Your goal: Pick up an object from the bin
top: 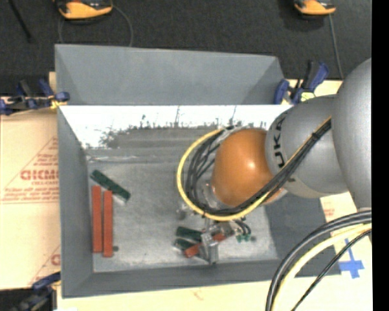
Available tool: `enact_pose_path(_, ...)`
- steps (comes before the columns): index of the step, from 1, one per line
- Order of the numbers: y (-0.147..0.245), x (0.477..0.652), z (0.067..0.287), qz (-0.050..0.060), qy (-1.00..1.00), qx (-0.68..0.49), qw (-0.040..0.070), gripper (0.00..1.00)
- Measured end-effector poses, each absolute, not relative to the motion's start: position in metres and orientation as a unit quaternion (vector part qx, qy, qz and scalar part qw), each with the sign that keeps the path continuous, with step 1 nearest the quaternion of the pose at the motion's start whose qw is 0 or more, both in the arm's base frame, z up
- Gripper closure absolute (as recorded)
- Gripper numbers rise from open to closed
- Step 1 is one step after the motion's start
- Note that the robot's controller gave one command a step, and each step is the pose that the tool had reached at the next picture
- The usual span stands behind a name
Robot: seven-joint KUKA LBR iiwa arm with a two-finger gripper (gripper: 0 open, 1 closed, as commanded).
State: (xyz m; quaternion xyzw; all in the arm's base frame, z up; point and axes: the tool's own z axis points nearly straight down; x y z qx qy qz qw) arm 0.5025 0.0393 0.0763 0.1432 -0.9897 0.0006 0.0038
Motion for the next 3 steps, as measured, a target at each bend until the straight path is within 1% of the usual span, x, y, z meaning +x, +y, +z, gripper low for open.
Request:
enact_pose_path(1, 0.040, 0.504, 0.078, 0.000, -0.990, 0.142, -0.002, 1.00)
enact_pose_path(2, 0.055, 0.510, 0.196, 0.001, -0.982, 0.189, -0.006, 1.00)
enact_pose_path(3, 0.059, 0.521, 0.266, 0.001, -0.953, 0.304, -0.004, 1.00)
